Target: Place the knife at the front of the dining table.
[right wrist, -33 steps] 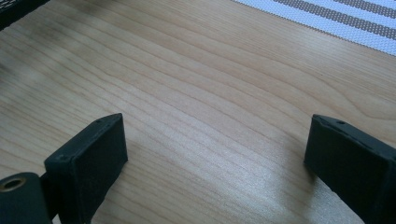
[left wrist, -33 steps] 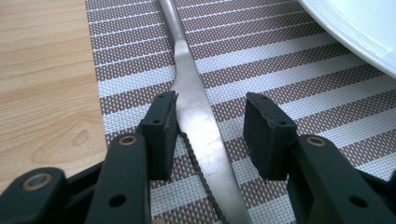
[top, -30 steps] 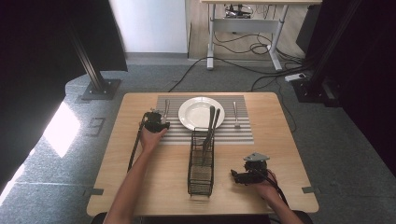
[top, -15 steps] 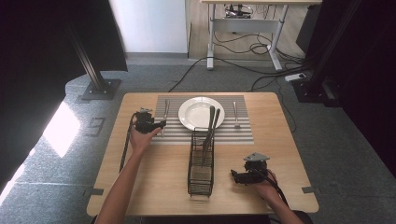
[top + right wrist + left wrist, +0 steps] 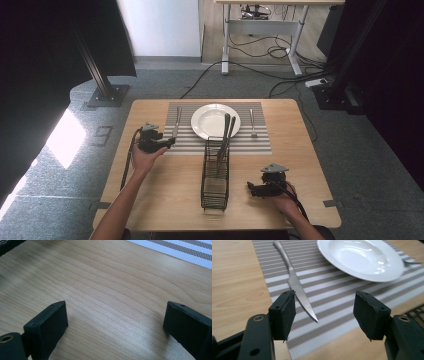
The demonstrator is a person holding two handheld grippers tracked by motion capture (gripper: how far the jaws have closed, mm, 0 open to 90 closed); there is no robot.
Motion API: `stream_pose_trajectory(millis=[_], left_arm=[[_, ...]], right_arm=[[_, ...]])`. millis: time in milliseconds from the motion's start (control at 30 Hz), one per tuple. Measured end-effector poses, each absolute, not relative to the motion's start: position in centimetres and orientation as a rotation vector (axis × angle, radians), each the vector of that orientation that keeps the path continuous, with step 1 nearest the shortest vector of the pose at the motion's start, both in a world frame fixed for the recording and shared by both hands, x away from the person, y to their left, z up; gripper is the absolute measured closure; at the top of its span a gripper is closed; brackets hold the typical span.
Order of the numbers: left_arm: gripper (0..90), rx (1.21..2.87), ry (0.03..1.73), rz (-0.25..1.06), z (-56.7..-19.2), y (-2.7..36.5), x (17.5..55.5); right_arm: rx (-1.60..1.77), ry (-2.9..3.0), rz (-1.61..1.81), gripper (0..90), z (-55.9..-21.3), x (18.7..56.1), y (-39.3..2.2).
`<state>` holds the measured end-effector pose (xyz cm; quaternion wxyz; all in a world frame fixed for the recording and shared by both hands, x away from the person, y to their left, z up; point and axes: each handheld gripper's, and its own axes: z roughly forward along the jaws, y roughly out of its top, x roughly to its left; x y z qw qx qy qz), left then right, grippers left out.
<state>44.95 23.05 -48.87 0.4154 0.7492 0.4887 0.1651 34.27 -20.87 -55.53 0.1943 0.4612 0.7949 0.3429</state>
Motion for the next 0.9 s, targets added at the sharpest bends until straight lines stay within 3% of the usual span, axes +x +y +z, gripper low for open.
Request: stream_pose_trajectory(millis=[900], left_arm=[[36.0,1.920,1.109,0.369,-49.1,23.3,34.4]], right_arm=[[1.291,2.228,0.963,5.2,-55.5,34.3,-20.8]])
